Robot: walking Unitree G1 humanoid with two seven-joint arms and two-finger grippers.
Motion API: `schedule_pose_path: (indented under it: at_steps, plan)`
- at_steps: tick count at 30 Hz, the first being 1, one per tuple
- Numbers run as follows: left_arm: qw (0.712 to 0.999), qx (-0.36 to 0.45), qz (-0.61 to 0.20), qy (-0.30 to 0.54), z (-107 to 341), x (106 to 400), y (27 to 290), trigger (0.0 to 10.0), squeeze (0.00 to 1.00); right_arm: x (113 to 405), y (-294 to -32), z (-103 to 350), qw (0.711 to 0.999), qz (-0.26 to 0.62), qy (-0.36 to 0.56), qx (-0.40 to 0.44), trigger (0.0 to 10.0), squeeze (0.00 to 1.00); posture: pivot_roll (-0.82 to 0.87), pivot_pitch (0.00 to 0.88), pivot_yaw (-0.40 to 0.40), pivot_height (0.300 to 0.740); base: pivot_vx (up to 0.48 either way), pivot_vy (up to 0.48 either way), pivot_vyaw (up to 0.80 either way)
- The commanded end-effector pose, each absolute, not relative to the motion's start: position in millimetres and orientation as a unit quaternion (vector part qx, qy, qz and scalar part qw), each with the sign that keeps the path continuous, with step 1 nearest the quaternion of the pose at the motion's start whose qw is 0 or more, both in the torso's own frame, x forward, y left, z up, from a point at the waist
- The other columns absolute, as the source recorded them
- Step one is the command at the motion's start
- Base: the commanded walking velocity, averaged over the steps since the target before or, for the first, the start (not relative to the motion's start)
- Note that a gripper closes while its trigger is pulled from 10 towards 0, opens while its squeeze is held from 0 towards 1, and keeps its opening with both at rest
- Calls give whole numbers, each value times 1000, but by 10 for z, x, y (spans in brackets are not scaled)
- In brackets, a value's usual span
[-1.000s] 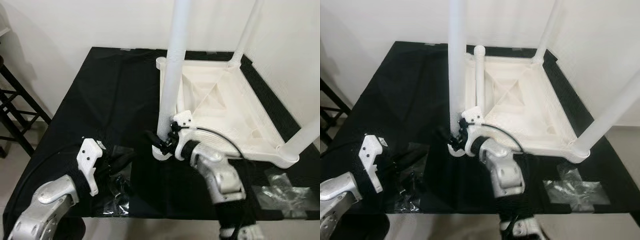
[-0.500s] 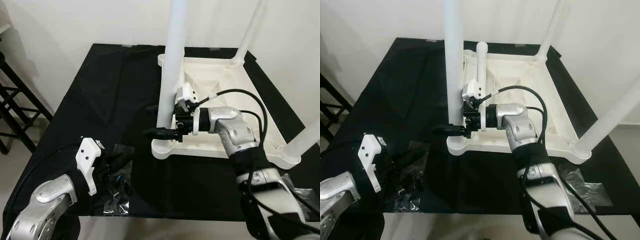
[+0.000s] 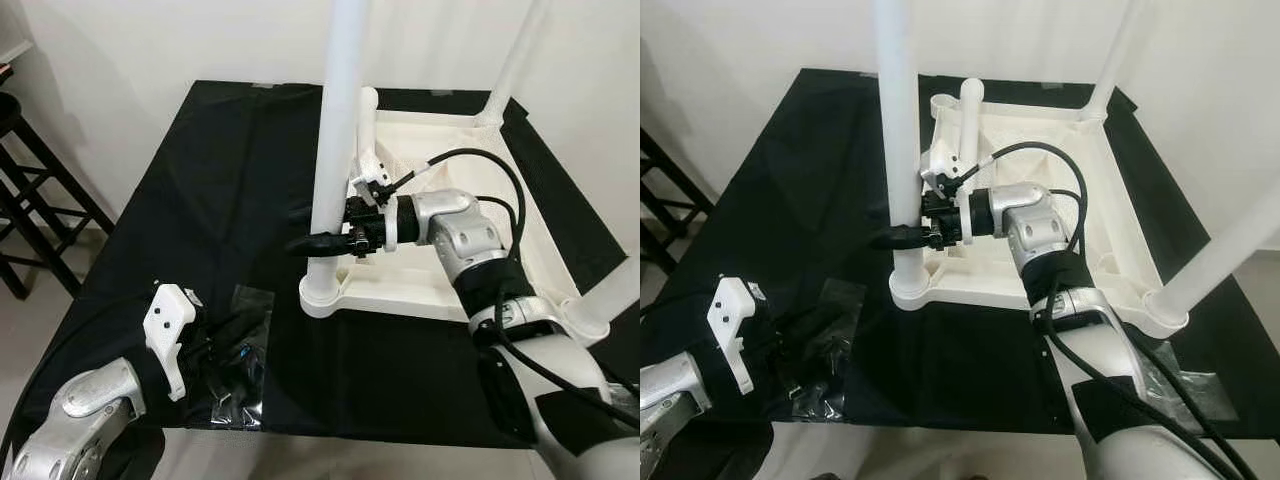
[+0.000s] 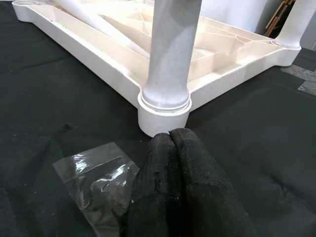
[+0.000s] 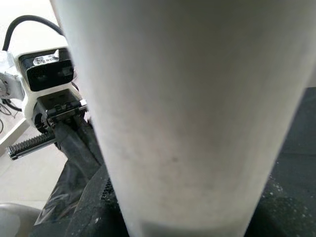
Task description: Building children table
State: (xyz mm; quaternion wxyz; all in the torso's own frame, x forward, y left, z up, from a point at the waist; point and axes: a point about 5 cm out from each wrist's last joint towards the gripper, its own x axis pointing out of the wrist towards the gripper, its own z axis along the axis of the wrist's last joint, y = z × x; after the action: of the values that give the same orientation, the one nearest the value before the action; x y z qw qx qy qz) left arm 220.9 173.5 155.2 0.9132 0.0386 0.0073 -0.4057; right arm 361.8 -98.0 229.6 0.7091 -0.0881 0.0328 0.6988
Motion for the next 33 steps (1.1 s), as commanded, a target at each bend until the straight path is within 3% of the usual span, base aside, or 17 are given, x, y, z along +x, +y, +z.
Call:
schedule_pose_path:
  at_steps: [1, 4, 5, 6, 7, 9, 10, 11, 12, 15, 21, 22, 25, 26, 31, 32, 33]
  plan:
    - [912, 48, -407, 7, 1568, 2185, 1742, 10000, 0, 3561, -960, 2126, 692, 714, 59, -84, 0, 0, 181, 117, -34, 740, 0, 0, 0]
    - [912, 47, -408, 7, 1570, 2181, 1739, 10000, 0, 3533, -974, 2016, 708, 698, 58, -91, 0, 0, 173, 121, -38, 740, 0, 0, 0]
    - [911, 47, -409, 6, 1579, 2176, 1745, 10000, 0, 3383, -838, 1753, 760, 641, 69, -79, 0, 0, 163, 131, -35, 740, 0, 0, 0]
    - [911, 47, -409, 6, 1579, 2176, 1745, 10000, 0, 3383, -838, 1753, 760, 641, 69, -79, 0, 0, 163, 131, -35, 740, 0, 0, 0]
    - [911, 47, -409, 6, 1588, 2171, 1755, 10000, 0, 3245, -698, 1571, 826, 557, 73, -53, 0, 0, 158, 133, -31, 740, 0, 0, 0]
    - [911, 47, -409, 6, 1588, 2171, 1755, 10000, 0, 3245, -698, 1571, 826, 557, 73, -53, 0, 0, 158, 133, -31, 740, 0, 0, 0]
    - [911, 48, -409, 6, 1597, 2174, 1768, 10000, 0, 3086, -614, 1412, 902, 423, 85, -16, 0, 0, 148, 141, -25, 740, 0, 0, 0]
    - [911, 48, -409, 6, 1597, 2174, 1768, 10000, 0, 3086, -614, 1412, 902, 423, 85, -16, 0, 0, 148, 141, -25, 740, 0, 0, 0]
    - [911, 48, -410, 6, 1606, 2185, 1781, 10000, 0, 2870, -590, 1342, 939, 332, 85, 12, 0, 0, 140, 143, -15, 740, 0, 0, 0]
    - [909, 46, -415, 7, 1610, 2218, 1794, 10000, 0, 2757, -702, 1442, 962, 268, 44, -29, 0, 0, 89, 126, 7, 740, 0, 0, 0]
    - [905, 44, -422, 8, 1613, 2231, 1781, 10000, 0, 2794, -876, 1429, 963, 255, 54, -66, 0, 0, 103, 132, -8, 740, 0, 0, 0]
    - [907, 44, -419, 6, 1614, 2222, 1780, 10000, 0, 2809, -871, 1441, 962, 259, 54, -68, 10000, 0, 105, 132, -7, 740, 0, 0, 0]
    - [908, 45, -417, 5, 1615, 2213, 1774, 10000, 0, 2857, -857, 1483, 956, 282, 46, -62, 10000, 137, 110, 130, -11, 740, 0, 0, 0]
    - [908, 44, -417, 5, 1615, 2206, 1766, 10000, 0, 2901, -825, 1576, 946, 321, 36, -43, 10000, 1000, 112, 131, -13, 740, 0, 0, 0]
    - [907, 42, -420, 5, 1616, 2198, 1744, 10000, 0, 2932, -767, 1898, 897, 441, -28, -15, 10000, 1000, 117, 129, -16, 740, 0, 0, 0]
    - [906, 42, -420, 4, 1615, 2198, 1734, 10000, 0, 2999, -832, 1954, 875, 481, -44, -42, 10000, 655, 123, 127, -19, 740, 0, 0, 0]
    - [906, 41, -421, 4, 1614, 2201, 1729, 10000, 0, 3045, -891, 1989, 861, 503, -51, -62, 10000, 655, 123, 127, -19, 740, 0, 0, 0]
